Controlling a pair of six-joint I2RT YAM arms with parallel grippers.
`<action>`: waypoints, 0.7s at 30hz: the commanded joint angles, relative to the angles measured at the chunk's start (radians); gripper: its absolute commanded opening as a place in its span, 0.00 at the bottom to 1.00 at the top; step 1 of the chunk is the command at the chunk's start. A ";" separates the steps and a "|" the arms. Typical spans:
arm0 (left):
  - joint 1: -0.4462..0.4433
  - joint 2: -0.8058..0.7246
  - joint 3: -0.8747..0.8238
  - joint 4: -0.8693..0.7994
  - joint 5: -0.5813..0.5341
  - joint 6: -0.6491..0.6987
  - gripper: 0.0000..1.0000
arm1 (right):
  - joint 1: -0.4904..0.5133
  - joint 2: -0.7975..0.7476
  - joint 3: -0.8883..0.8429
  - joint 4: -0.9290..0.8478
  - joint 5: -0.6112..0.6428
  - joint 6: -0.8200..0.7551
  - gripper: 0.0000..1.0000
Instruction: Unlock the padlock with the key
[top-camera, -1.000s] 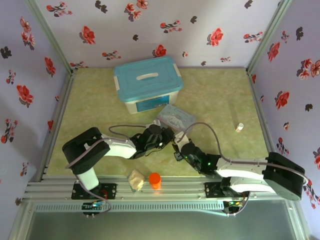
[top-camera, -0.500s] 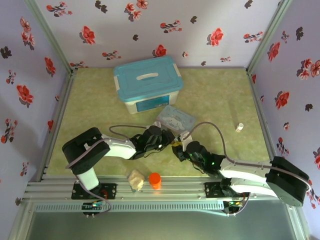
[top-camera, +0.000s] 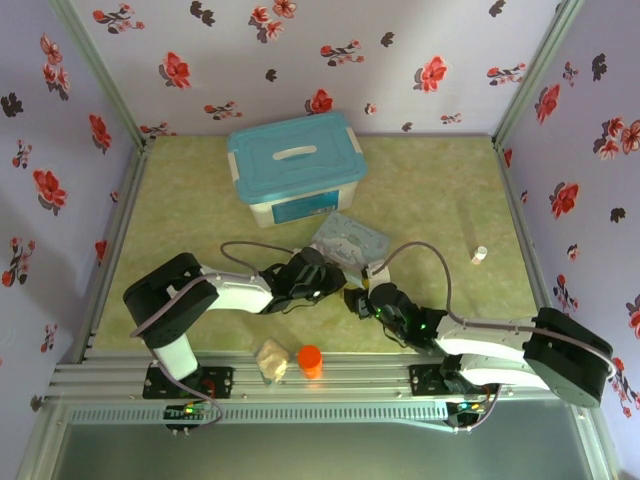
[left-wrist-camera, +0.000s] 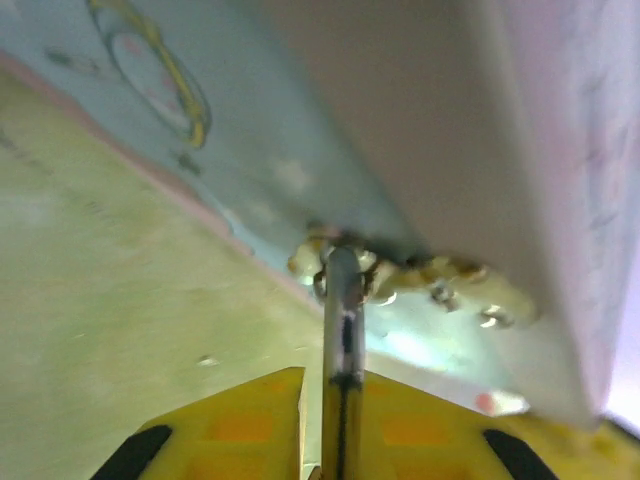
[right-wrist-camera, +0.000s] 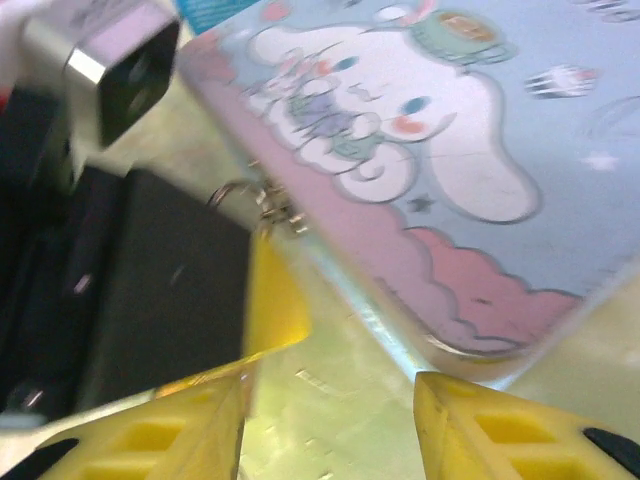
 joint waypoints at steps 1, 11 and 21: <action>0.010 0.016 -0.019 -0.075 0.031 0.055 0.05 | -0.013 0.007 -0.026 0.071 0.105 0.031 0.48; 0.012 0.017 0.043 -0.231 -0.007 0.144 0.08 | -0.014 0.091 0.059 -0.077 0.259 0.101 0.48; 0.006 0.053 0.184 -0.682 -0.217 0.358 0.19 | -0.013 0.234 0.159 -0.098 0.325 0.120 0.48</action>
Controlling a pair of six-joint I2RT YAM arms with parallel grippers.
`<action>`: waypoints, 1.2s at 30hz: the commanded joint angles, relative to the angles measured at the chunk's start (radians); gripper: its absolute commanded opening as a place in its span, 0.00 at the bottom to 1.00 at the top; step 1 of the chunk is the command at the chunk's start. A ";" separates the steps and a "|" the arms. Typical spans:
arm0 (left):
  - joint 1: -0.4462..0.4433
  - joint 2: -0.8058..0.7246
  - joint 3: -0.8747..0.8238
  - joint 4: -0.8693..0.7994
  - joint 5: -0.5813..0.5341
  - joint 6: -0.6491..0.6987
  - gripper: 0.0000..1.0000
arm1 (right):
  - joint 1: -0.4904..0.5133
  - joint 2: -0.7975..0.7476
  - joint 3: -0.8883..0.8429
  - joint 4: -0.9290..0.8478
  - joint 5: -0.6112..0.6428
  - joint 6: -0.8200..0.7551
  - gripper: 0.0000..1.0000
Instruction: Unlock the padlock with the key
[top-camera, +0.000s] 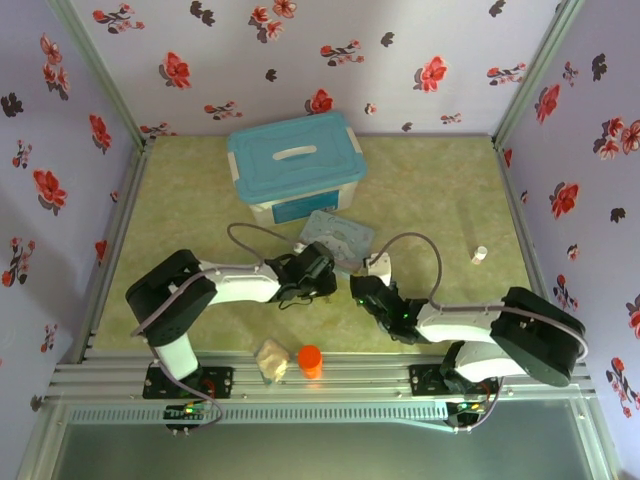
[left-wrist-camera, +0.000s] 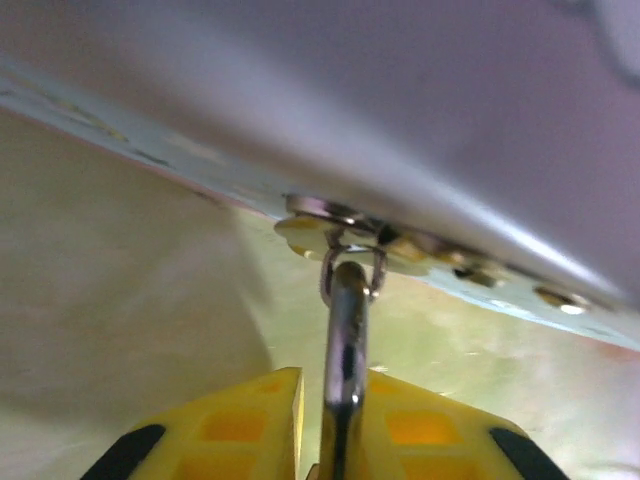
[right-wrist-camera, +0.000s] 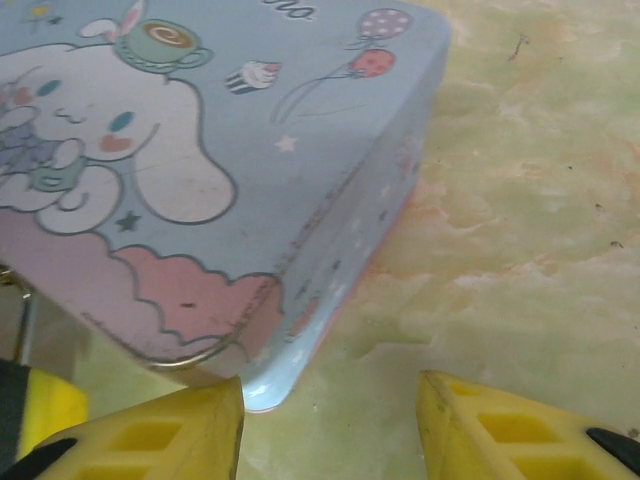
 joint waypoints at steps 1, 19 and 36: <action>0.001 0.038 0.013 -0.232 -0.099 0.090 0.20 | -0.007 0.024 0.036 -0.016 0.066 0.030 0.47; -0.097 0.015 0.071 -0.403 -0.235 0.059 0.26 | -0.008 0.041 0.053 -0.037 0.050 0.032 0.45; -0.188 0.132 0.264 -0.629 -0.407 0.097 0.24 | -0.008 0.049 0.027 -0.006 0.049 0.062 0.42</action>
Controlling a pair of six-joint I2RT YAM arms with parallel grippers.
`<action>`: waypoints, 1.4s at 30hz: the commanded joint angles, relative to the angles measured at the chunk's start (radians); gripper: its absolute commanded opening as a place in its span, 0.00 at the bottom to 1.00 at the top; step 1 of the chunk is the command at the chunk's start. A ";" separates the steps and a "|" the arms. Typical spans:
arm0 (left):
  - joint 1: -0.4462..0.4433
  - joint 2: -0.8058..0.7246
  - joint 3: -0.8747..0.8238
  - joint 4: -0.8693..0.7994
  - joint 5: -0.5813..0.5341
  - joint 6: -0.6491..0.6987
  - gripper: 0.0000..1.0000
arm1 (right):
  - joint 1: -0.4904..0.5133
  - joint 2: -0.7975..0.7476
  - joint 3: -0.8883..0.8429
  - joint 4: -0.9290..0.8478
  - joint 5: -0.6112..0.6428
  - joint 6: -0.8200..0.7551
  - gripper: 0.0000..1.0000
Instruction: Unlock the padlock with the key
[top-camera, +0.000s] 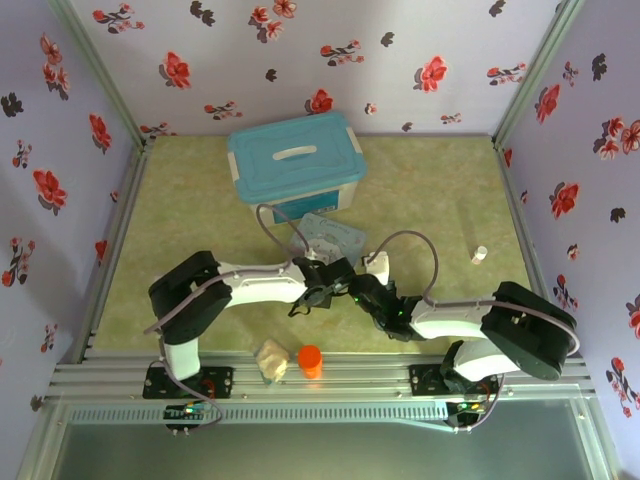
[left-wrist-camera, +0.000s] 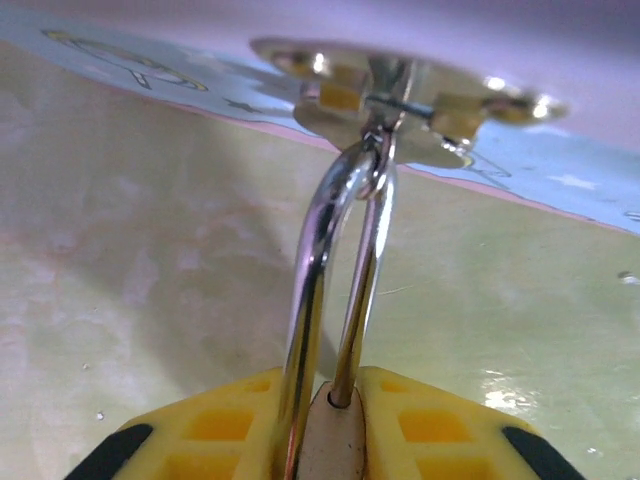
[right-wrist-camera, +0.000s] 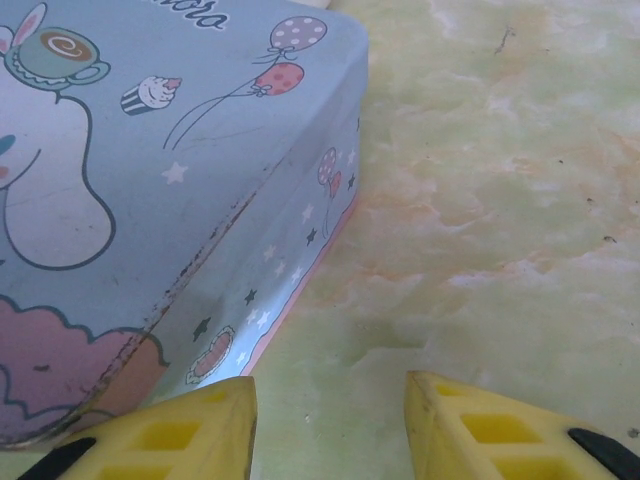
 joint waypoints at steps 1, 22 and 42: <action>-0.046 0.029 0.031 -0.076 -0.036 0.001 0.25 | -0.007 0.006 -0.001 0.015 0.027 0.032 0.42; -0.108 -0.149 0.007 0.036 0.063 -0.054 0.35 | -0.022 -0.001 -0.084 0.097 0.035 0.094 0.42; -0.059 -0.411 -0.111 0.126 0.084 -0.050 0.39 | -0.037 -0.338 -0.130 -0.106 -0.128 0.152 0.50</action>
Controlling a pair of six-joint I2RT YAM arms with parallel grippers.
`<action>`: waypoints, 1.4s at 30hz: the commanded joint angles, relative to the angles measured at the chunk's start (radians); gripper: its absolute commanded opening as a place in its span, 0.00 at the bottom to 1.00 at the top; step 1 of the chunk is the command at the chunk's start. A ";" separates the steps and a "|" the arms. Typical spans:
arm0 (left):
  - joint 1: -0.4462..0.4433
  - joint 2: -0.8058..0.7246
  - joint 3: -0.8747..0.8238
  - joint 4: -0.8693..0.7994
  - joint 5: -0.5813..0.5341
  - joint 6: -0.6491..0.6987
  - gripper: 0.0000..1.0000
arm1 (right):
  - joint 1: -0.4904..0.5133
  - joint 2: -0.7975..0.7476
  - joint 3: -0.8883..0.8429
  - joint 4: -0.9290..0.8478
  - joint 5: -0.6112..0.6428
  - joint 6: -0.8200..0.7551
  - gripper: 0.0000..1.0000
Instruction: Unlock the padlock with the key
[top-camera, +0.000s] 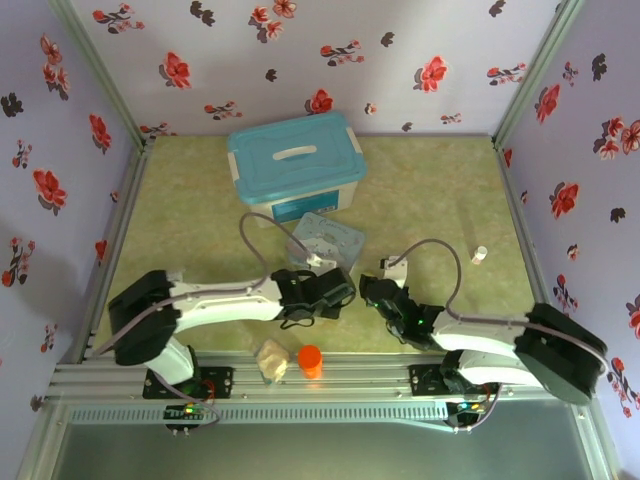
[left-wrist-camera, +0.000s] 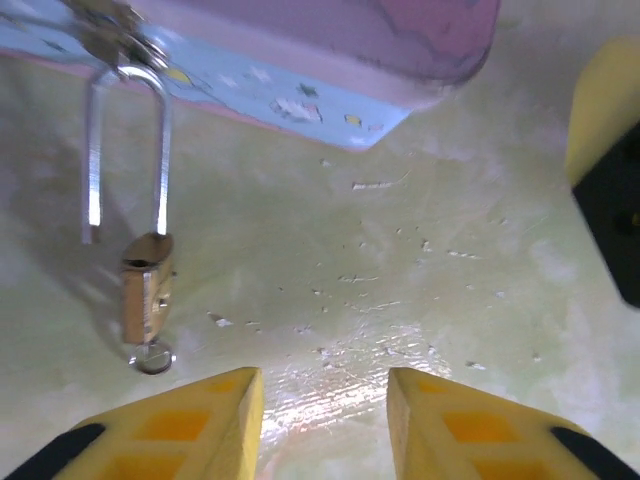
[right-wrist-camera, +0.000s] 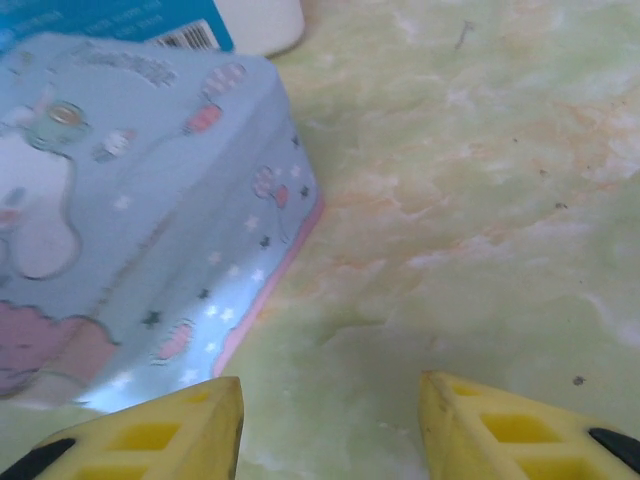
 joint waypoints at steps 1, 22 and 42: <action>0.055 -0.144 -0.026 0.012 -0.026 0.022 0.40 | -0.003 -0.117 0.011 -0.157 -0.070 0.095 0.51; 0.249 -0.408 -0.347 0.198 0.098 -0.058 0.44 | 0.203 0.399 0.503 -0.304 -0.236 0.243 0.63; 0.250 -0.477 -0.347 0.097 0.028 -0.010 0.44 | 0.199 0.589 0.577 -0.335 -0.264 0.304 0.35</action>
